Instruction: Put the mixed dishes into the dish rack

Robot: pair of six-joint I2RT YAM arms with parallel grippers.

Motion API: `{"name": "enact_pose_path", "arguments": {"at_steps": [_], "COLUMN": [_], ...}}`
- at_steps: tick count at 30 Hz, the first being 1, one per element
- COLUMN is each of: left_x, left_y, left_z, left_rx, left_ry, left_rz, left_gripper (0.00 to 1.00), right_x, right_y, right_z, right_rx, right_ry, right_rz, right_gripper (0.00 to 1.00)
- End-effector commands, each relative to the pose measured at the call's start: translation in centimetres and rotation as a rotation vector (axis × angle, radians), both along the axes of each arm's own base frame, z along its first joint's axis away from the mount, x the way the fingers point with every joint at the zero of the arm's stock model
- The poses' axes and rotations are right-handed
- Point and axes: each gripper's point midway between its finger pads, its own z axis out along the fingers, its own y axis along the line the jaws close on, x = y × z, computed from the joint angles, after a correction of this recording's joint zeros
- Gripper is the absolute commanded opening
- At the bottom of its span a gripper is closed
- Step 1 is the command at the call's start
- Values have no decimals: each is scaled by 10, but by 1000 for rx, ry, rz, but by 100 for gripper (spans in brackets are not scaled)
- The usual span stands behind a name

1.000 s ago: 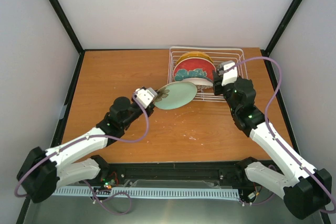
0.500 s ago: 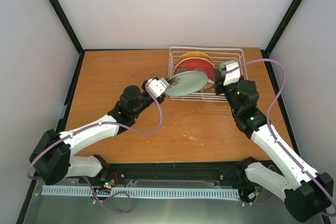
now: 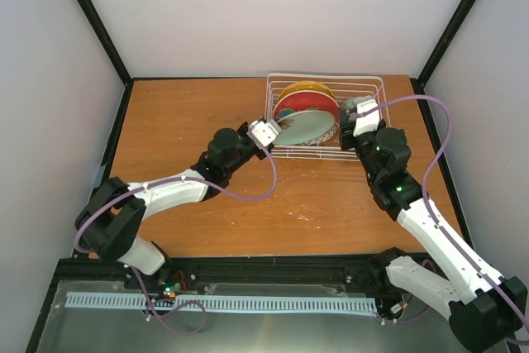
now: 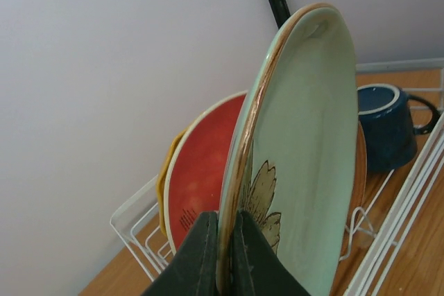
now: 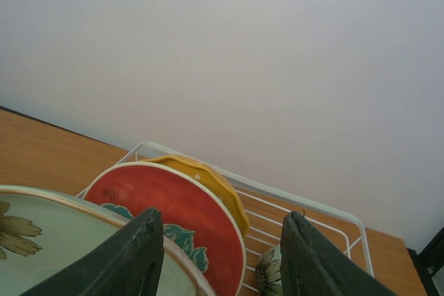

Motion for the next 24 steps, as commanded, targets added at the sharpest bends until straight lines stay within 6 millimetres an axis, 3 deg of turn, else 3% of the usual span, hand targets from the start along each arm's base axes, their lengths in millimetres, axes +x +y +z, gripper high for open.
{"name": "enact_pose_path", "arguments": {"at_steps": [1, 12, 24], "left_x": [-1, 5, 15], "left_y": [-6, 0, -16], "left_z": [83, 89, 62], "left_rx": [-169, -141, -63], "left_ry": [-221, -349, -420], "left_rz": [-10, 60, 48], "left_gripper": [1, 1, 1], "right_x": [-6, -2, -7], "right_y": [-8, -4, -10], "right_z": [12, 11, 16], "right_rx": [-5, -6, -25], "right_ry": [-49, -51, -71], "right_rz": [-24, -14, -37], "right_gripper": [47, 47, 47]}}
